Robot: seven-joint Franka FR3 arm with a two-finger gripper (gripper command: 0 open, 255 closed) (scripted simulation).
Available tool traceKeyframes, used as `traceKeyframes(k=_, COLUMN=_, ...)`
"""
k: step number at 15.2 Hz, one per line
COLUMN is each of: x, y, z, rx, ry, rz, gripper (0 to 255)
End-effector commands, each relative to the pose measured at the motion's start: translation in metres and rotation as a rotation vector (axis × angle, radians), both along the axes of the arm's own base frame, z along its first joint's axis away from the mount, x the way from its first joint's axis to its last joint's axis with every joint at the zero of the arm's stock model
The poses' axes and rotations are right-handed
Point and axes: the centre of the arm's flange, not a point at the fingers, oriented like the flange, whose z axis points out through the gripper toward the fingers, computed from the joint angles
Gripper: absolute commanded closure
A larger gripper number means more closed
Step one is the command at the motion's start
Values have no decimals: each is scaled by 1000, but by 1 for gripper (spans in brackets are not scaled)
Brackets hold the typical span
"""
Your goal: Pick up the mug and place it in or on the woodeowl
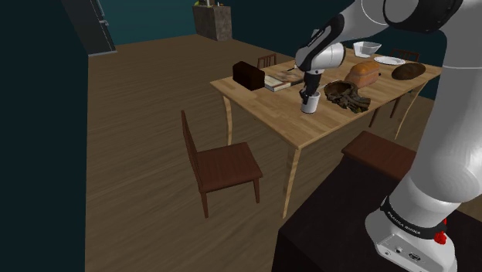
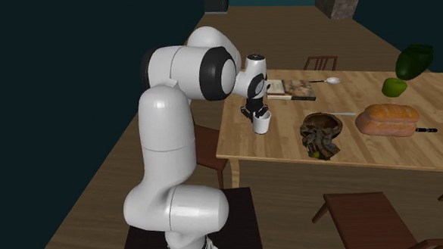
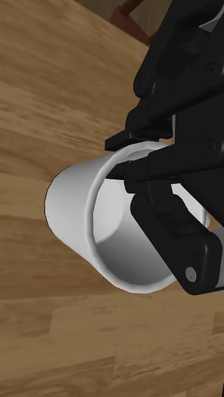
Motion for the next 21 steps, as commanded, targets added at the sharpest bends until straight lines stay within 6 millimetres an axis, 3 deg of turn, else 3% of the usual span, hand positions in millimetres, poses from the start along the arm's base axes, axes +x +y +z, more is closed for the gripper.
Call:
traceKeyframes(k=1, x=1, y=0, z=10, rx=0, ry=0, rz=0, gripper=255)
traceKeyframes(k=21, x=1, y=0, z=116, rx=0, ry=0, rz=0, gripper=255)
